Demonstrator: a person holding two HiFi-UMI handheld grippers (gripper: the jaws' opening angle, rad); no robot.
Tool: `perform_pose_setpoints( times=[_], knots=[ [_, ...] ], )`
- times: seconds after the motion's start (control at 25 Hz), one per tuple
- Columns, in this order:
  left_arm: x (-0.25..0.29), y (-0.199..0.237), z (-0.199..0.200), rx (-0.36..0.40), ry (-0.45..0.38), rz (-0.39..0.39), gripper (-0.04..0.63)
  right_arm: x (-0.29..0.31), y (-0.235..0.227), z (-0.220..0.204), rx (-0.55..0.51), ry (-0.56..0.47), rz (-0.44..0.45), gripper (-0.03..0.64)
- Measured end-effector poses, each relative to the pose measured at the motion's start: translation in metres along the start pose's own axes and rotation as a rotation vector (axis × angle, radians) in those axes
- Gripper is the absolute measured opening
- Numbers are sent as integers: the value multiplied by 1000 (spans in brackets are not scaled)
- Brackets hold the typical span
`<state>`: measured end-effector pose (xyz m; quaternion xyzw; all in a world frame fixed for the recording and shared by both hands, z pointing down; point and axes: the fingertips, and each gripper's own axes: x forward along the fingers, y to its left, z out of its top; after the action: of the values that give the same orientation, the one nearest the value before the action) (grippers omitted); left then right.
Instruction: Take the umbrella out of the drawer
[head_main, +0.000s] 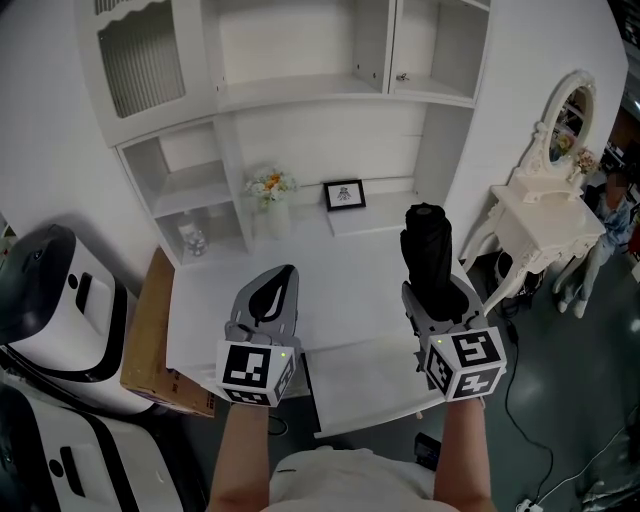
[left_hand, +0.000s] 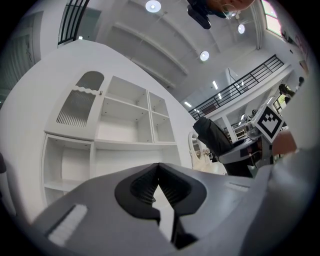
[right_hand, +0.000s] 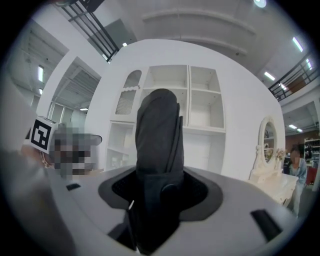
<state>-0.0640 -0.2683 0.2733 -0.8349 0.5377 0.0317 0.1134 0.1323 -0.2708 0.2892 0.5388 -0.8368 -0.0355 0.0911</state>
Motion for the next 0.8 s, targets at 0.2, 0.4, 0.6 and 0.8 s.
perform_pose_setpoints(
  times=[0.2,0.4,0.6,0.8],
  knots=[
    [0,3,10,5,-21,4,10,-10,-5,17,9,-40,-41,239],
    [0,8,20,13,-39,10,11,-17,-11,28,-8,-61,-69,239],
    [0,8,24,17,-49,15,11,-22,-18,30,-2,-78,-86,239],
    [-1,8,30,25,-61,18,10,-24,-22,30,13,-86,-89,239]
  ],
)
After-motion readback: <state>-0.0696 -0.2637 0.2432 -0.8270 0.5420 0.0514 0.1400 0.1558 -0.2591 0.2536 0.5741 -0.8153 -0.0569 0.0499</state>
